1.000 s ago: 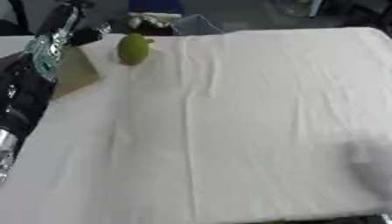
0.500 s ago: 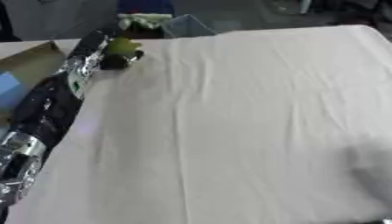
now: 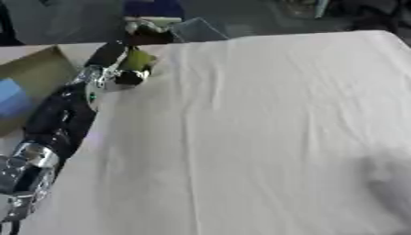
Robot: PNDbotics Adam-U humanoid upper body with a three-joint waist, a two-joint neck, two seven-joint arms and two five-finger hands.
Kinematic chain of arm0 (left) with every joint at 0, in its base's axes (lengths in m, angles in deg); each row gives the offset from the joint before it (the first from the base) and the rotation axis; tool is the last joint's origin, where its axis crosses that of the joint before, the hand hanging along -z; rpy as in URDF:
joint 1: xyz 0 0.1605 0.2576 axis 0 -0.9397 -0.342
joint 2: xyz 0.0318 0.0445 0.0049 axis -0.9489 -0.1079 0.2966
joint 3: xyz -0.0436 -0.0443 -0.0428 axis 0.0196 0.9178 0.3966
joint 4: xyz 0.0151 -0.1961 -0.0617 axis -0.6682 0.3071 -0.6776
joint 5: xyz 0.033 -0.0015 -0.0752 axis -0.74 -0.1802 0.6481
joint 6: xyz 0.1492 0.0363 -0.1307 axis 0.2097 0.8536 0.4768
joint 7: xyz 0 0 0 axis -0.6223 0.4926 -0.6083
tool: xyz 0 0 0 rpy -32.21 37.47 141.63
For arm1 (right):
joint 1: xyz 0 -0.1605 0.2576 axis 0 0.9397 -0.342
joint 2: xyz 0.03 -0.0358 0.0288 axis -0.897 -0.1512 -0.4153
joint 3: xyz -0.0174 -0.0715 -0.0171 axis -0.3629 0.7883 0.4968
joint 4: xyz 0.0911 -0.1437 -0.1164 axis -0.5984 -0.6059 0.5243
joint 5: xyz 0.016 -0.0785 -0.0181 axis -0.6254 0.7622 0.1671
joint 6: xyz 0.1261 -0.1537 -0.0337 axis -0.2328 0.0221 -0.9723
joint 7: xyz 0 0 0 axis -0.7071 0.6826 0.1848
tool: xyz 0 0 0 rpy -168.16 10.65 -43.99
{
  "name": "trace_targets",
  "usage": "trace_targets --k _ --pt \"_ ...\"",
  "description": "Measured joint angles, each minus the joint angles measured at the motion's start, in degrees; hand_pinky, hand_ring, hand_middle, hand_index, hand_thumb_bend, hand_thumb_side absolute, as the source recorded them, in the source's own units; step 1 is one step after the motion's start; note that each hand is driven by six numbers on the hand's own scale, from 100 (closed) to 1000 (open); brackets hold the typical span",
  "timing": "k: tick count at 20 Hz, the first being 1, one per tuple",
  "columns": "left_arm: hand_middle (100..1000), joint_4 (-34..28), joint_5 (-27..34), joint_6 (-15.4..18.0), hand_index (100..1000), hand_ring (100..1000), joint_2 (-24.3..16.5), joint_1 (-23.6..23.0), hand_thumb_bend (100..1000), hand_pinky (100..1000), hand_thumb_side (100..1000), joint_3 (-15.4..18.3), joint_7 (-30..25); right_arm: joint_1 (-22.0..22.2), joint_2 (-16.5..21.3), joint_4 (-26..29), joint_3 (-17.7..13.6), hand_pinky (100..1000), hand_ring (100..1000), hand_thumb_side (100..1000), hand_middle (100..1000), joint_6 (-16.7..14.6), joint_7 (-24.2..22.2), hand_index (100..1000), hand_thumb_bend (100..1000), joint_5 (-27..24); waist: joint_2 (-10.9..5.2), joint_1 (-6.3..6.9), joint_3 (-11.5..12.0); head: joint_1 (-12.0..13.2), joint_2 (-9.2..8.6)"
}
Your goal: Pick up objects on the table and place them in the box.
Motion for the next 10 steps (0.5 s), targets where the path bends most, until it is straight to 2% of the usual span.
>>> trace_targets --k 2,6,7,8,10 --pt "310 -0.9 -0.1 0.5 543 327 0.0 0.0 100 565 280 0.3 0.7 0.1 0.0 0.0 0.0 749 1000 334 608 0.0 0.0 897 100 0.0 -0.25 -0.01 0.3 -0.1 0.01" --pt "291 -3.8 1.7 1.7 532 315 -0.6 0.0 100 558 319 1.2 2.9 0.9 0.0 0.0 -0.1 750 1000 336 608 0.0 0.1 897 100 0.0 -0.80 -0.36 1.9 -0.7 0.48" --pt "291 -4.9 2.4 2.0 533 316 -1.2 0.0 100 559 577 1.5 3.2 1.2 0.0 0.0 -0.2 750 1000 340 608 0.1 0.1 897 100 0.0 -1.08 -0.43 2.3 -0.9 0.59" --pt "292 -6.0 3.3 2.1 534 318 -1.9 0.0 100 559 319 1.8 3.2 1.5 0.0 0.0 -0.3 750 1000 338 608 0.1 0.2 897 100 0.0 -1.38 -0.45 2.8 -1.1 0.79" --pt "297 -8.4 5.1 2.4 537 323 -3.7 -0.5 100 560 300 2.1 2.8 2.1 0.1 0.0 -0.5 750 1000 341 608 0.2 0.3 897 100 0.0 -2.01 -0.49 3.7 -1.5 1.08"
